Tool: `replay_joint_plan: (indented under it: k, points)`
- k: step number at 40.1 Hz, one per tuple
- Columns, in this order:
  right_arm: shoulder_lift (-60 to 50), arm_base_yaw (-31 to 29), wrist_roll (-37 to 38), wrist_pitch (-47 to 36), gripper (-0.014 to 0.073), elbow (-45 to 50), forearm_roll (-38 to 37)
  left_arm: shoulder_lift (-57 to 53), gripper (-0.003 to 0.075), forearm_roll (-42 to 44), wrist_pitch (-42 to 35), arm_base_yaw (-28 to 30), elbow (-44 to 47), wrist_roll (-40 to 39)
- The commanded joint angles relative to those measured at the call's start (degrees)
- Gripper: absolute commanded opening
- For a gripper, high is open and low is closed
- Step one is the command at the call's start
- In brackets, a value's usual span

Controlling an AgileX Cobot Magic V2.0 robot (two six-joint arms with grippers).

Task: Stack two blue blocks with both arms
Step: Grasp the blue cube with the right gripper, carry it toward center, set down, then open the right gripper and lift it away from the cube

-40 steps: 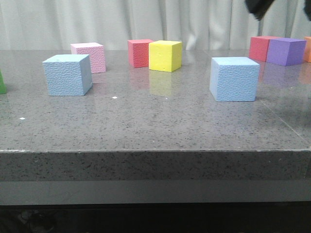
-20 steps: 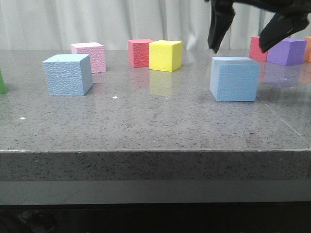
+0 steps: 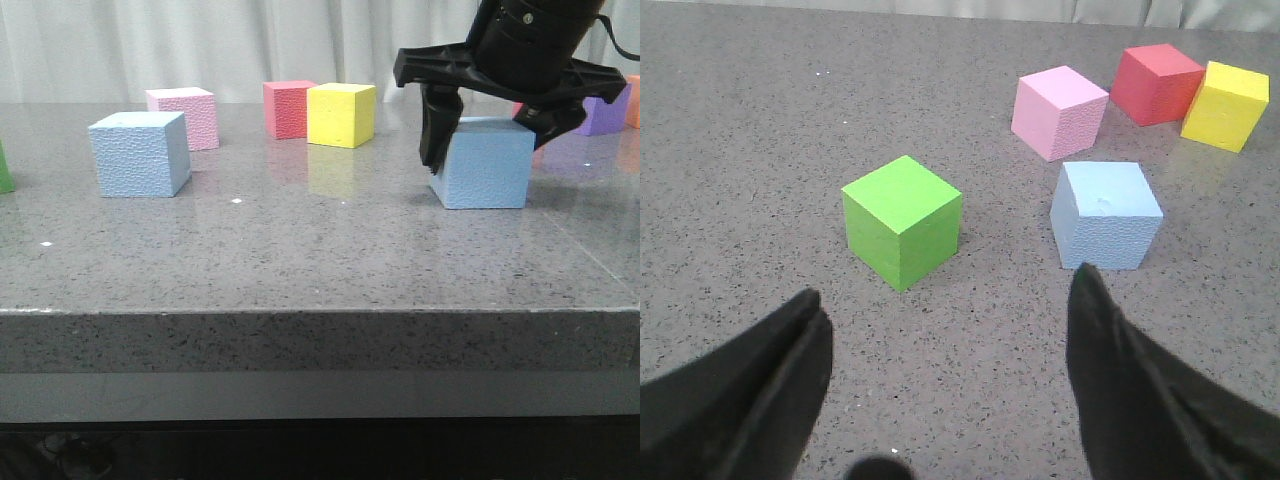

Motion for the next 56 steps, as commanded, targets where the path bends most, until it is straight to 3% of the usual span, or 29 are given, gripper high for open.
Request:
replay_joint_plan:
  k: [1,11,19,32,36,43,56]
  points:
    - [-2.93,-0.05,0.17,-2.68,0.0386,-2.2,-1.01,0.55,0.0493,-0.35,-4.52,0.16,-1.59,-0.46]
    - [-3.77,4.63,1.15,-0.74,0.0386,-5.2,-0.69,0.55,0.0493,-0.35,-4.52,0.16,-1.59,-0.46]
    - [-1.04,9.19,7.13,0.42,0.0386,-10.8,-1.71,0.55,0.0493,-0.35,-4.52,0.16,-1.59,-0.46]
    - [6.31,15.37,20.05,5.33,0.0392,-18.71,-14.95,0.55,0.0493,-0.55,-4.52,0.16,-1.59,-0.46]
    - [7.8,15.79,20.42,4.81,0.0456,-19.37,-15.83,0.55,0.0493,-0.55,-4.52,0.16,-1.59,-0.46]
    - [8.18,15.79,20.54,3.94,0.0659,-19.8,-15.5,0.55,0.0493,-0.55,-4.52,0.16,-1.59,-0.46]
    - [3.39,15.85,17.94,8.91,0.0653,-22.25,-14.09,0.55,0.0493,-0.55,-4.52,0.16,-1.59,-0.46]
